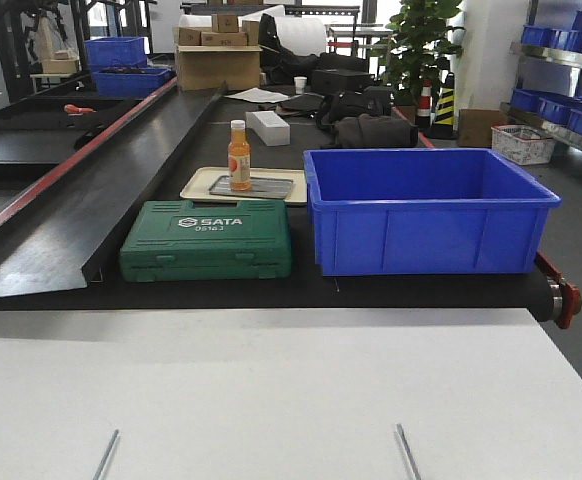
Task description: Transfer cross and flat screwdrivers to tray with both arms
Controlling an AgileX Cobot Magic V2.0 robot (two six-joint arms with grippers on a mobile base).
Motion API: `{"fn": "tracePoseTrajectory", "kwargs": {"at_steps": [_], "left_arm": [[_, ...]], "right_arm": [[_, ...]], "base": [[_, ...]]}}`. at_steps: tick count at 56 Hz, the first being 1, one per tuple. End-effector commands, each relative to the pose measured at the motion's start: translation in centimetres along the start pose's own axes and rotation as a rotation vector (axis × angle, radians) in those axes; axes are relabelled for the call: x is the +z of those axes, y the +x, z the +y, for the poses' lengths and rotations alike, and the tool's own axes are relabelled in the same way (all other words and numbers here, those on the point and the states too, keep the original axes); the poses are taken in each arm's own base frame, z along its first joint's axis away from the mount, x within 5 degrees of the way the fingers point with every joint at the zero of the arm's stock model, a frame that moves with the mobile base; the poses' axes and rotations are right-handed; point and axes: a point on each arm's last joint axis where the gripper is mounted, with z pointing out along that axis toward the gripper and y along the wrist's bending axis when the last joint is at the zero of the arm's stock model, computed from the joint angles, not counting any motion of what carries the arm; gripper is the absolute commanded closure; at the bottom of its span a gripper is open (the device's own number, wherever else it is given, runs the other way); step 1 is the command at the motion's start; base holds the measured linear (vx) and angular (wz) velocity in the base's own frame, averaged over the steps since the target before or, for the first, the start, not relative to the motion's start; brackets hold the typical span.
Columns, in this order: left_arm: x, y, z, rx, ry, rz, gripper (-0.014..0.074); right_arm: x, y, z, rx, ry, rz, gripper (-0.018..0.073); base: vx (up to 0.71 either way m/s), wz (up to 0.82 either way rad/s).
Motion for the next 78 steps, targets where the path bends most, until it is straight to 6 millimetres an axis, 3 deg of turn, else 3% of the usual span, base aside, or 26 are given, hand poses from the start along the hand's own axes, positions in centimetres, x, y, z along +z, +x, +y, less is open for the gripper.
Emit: {"fn": "tracePoseTrajectory", "kwargs": {"at_steps": [1, 23, 41, 50, 58, 69, 78], "left_arm": [[0.1, 0.1, 0.0, -0.006, 0.006, -0.074, 0.06], [0.0, -0.2, 0.0, -0.01, 0.008, -0.101, 0.06], [-0.9, -4.1, -0.2, -0.016, 0.029, -0.416, 0.0594], [-1.3, -7.6, -0.4, -0.009, 0.028, -0.446, 0.0593], [0.3, -9.9, -0.4, 0.031, 0.012, -0.301, 0.059], [3.7, -7.5, -0.3, 0.061, 0.001, 0.036, 0.0579], [5.4, -6.2, -0.3, 0.061, 0.0, 0.176, 0.0554]], "right_arm": [[0.0, -0.2, 0.0, -0.005, -0.002, -0.077, 0.0568], [0.0, -0.5, 0.0, -0.004, -0.004, -0.107, 0.0568], [-1.4, -4.9, 0.3, 0.0, -0.029, -0.545, 0.0568], [-1.4, -8.1, 0.2, 0.017, -0.018, -0.393, 0.0566], [-0.4, -10.8, 0.2, -0.06, 0.003, -0.23, 0.0563], [2.4, -10.3, 0.1, -0.086, 0.01, -0.035, 0.0543], [4.1, -9.0, 0.1, -0.086, 0.013, 0.116, 0.0442]], "base": [[0.0, 0.0], [0.0, 0.0], [0.0, 0.0], [0.0, 0.0], [0.0, 0.0], [0.0, 0.0], [0.0, 0.0]]}}
